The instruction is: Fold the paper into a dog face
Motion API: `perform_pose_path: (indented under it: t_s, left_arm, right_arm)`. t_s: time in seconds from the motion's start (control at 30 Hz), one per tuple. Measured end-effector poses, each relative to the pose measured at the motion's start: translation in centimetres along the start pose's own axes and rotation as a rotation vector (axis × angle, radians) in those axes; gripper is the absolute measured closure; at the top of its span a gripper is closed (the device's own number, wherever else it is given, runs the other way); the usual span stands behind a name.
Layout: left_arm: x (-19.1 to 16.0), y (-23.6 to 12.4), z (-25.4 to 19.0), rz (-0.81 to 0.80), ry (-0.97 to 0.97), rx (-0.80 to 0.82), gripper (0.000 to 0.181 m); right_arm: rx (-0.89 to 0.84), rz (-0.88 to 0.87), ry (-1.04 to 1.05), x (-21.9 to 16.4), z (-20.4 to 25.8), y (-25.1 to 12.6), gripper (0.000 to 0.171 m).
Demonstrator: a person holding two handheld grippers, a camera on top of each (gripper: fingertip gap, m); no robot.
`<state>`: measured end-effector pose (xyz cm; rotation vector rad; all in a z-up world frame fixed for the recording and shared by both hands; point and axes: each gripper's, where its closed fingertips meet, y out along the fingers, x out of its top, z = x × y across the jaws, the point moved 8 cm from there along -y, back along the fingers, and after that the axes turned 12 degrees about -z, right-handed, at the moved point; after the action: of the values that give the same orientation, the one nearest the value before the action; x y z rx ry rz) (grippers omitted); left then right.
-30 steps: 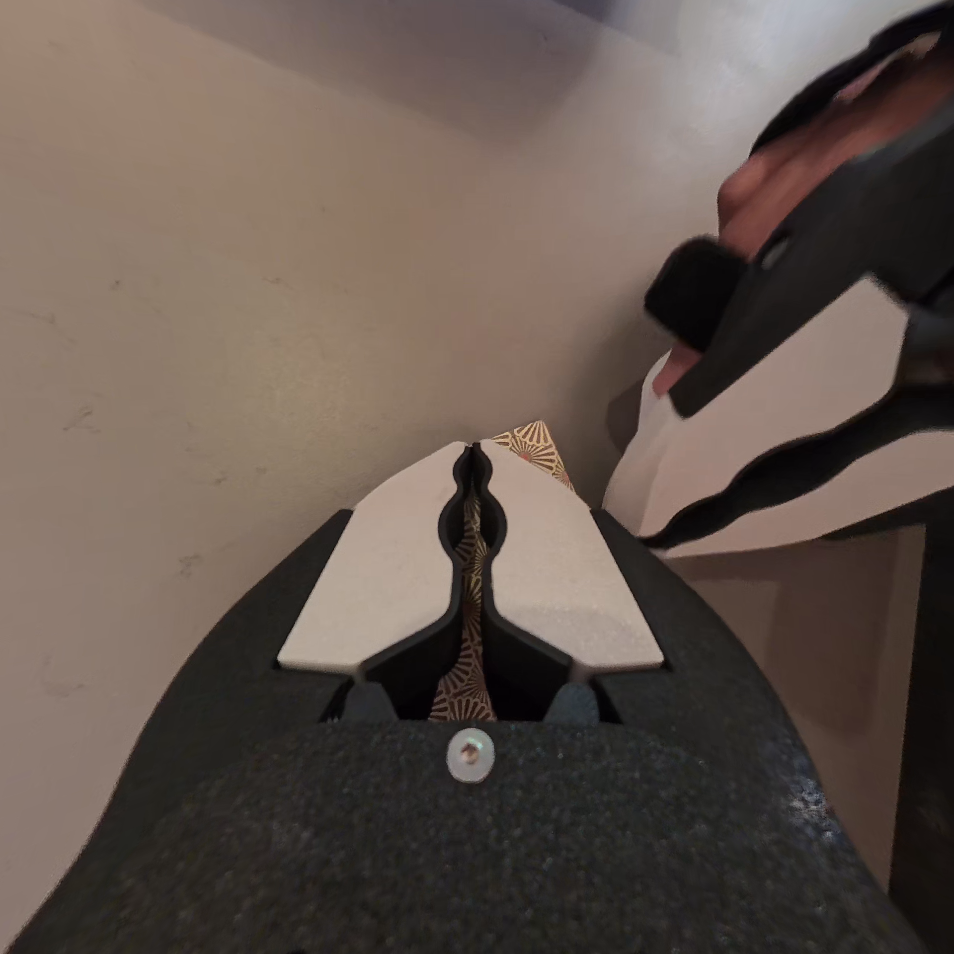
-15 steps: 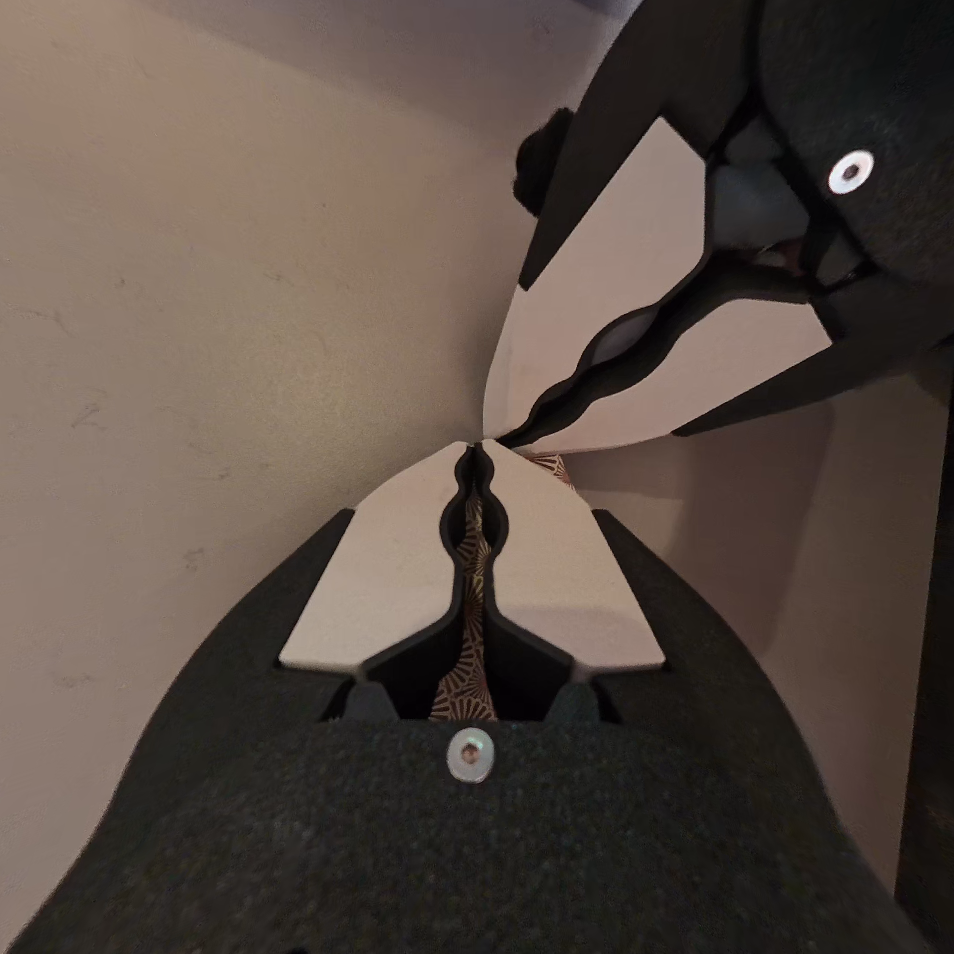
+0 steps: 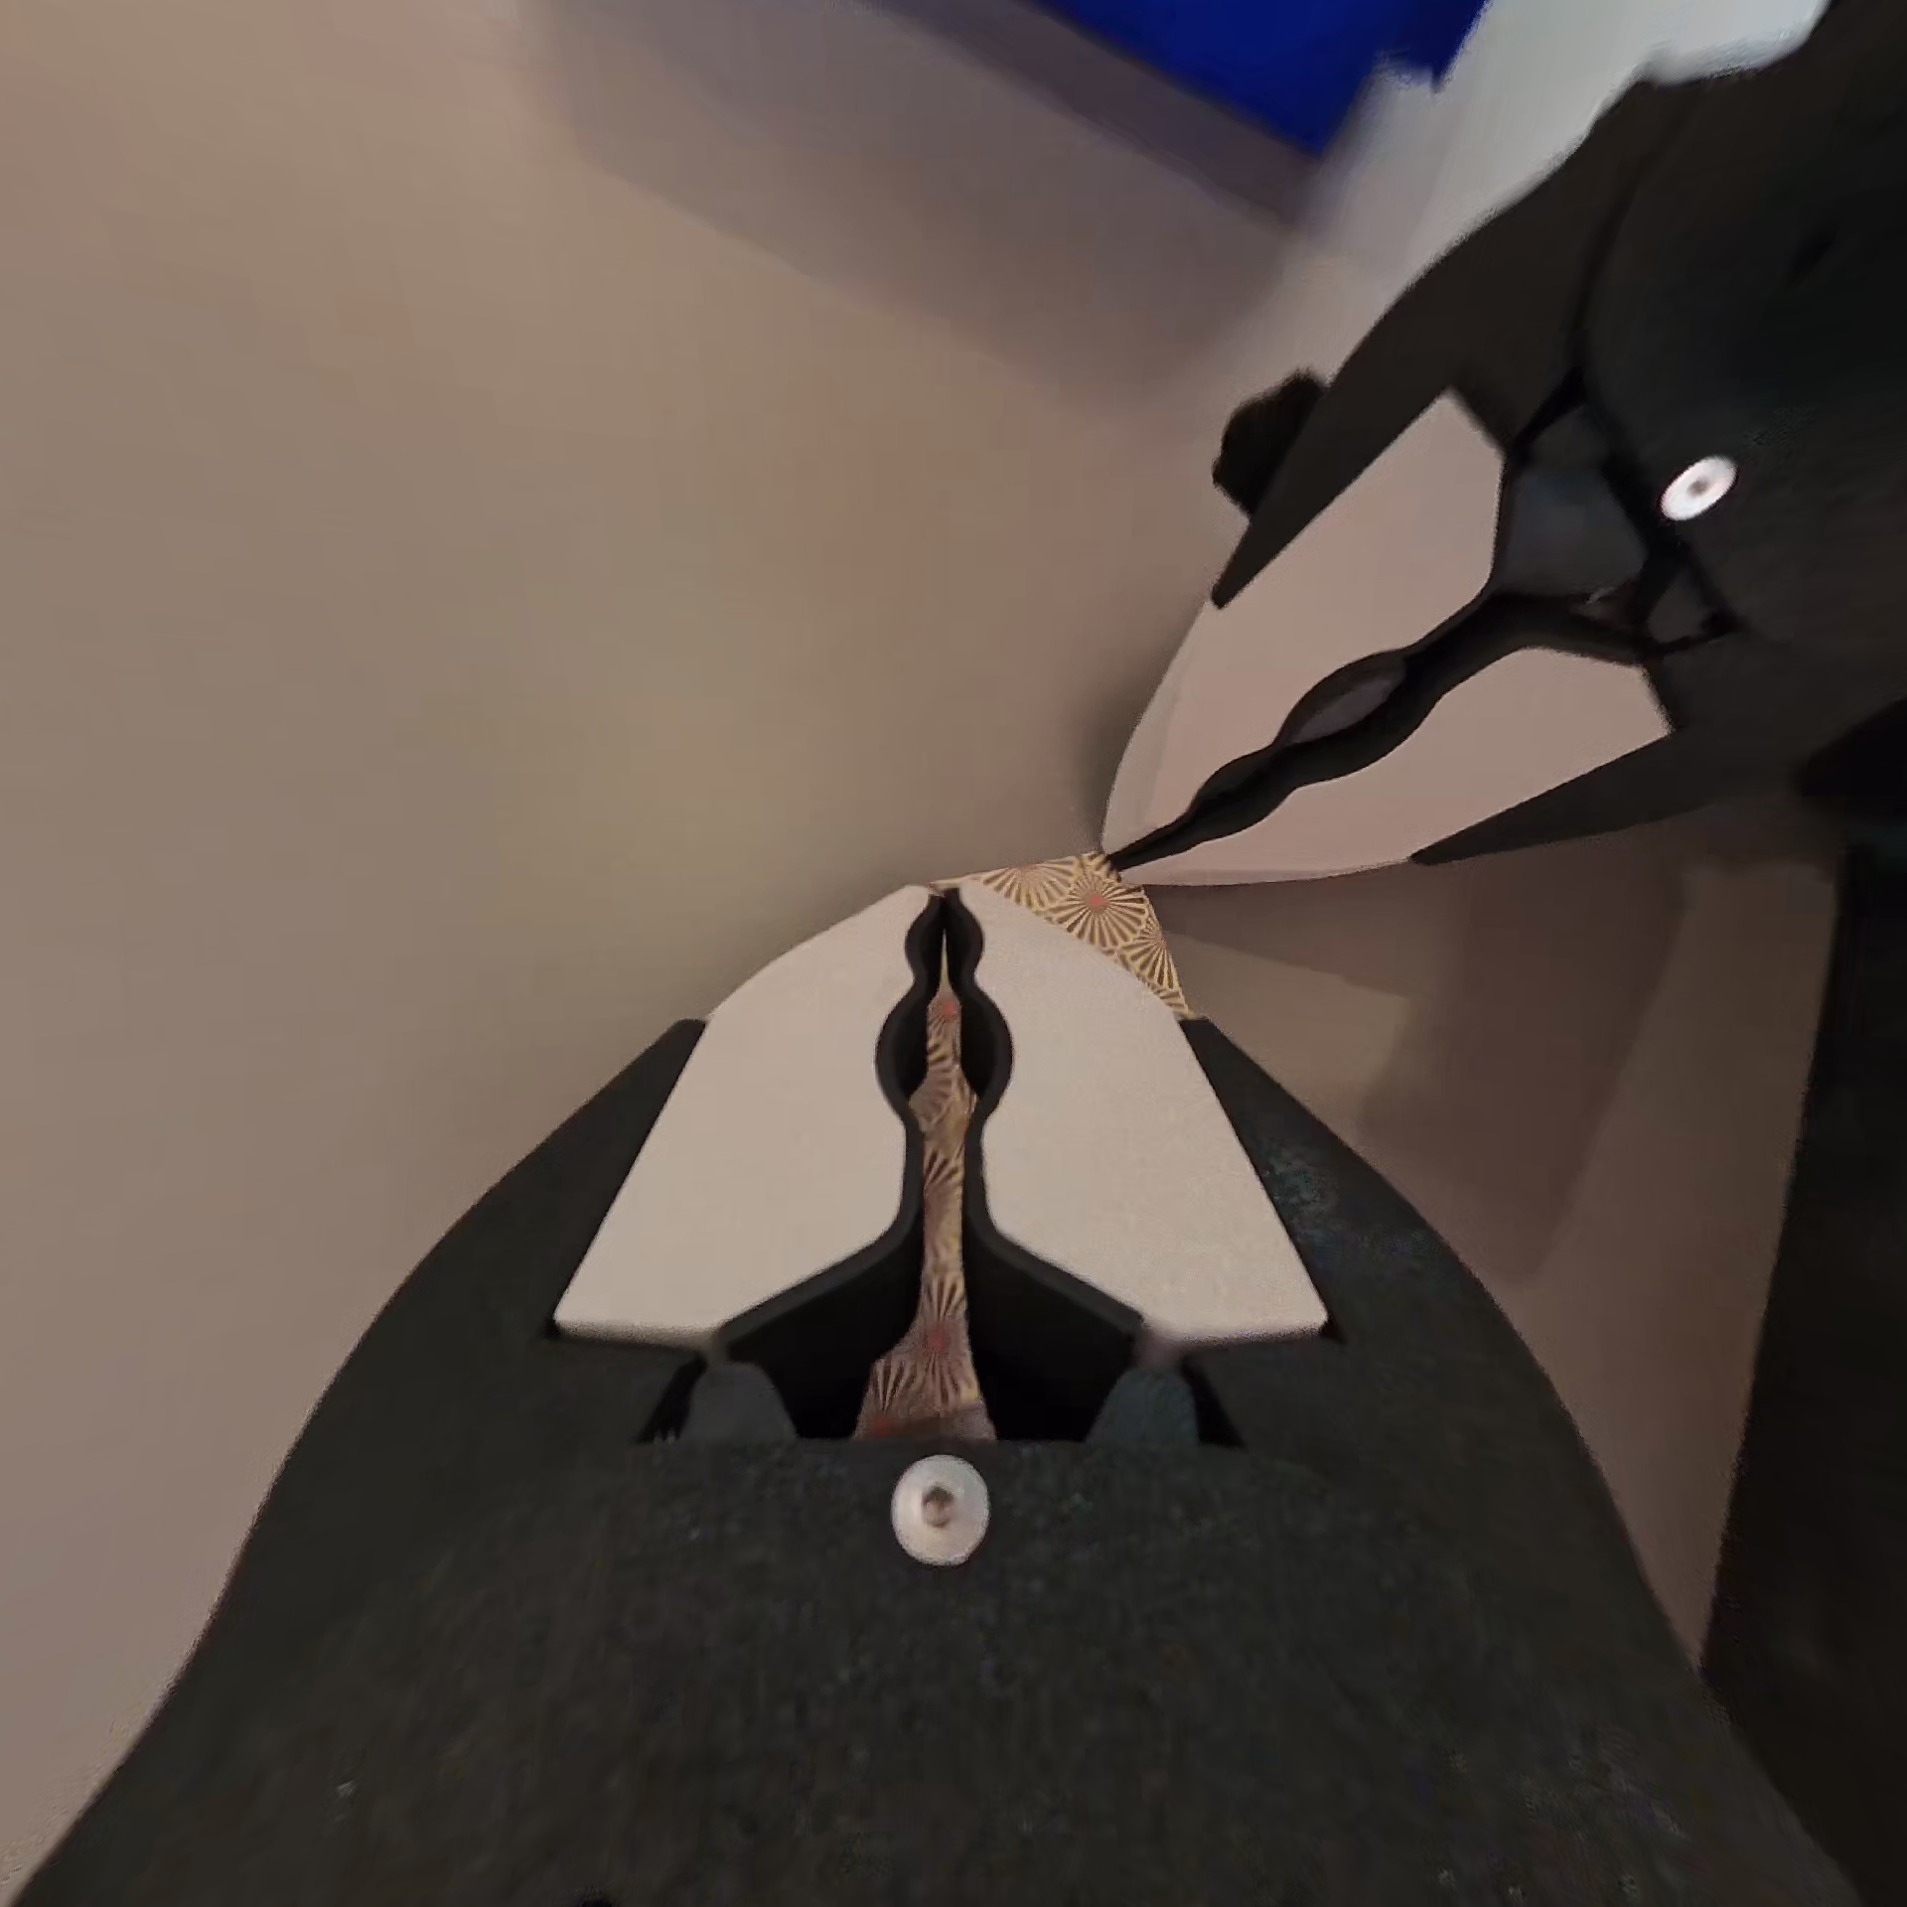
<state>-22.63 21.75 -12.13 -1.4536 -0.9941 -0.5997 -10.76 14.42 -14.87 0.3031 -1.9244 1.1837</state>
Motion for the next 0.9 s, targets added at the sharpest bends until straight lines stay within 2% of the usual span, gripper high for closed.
perform_pose_path:
  t_s: [0.13, 0.27, 0.5, 0.77, 0.9]
  left_arm:
    - [-0.7, -4.8, 0.6, 0.001, 0.041, 0.170, 0.176]
    - [-3.3, -7.1, 0.7, 0.062, 0.072, 0.305, 0.166]
    - [-5.4, -7.6, 2.8, 0.095, -0.023, 0.367, 0.149]
    - [-5.9, -8.0, 3.8, 0.024, -0.149, 0.346, 0.146]
    - [-6.0, -8.3, 2.8, -0.004, -0.186, 0.310, 0.146]
  right_arm:
    - [-0.017, -0.152, 0.035, 1.3, -1.1, -1.9, 0.171]
    - [0.002, -0.206, 0.082, 1.9, -1.6, -3.4, 0.171]
    - [0.068, -0.171, 0.075, 2.7, 0.1, -1.2, 0.171]
    - [0.097, -0.078, 0.137, 1.1, 0.1, 0.8, 0.171]
    - [0.131, -0.015, 0.107, 0.2, 0.0, 0.2, 0.171]
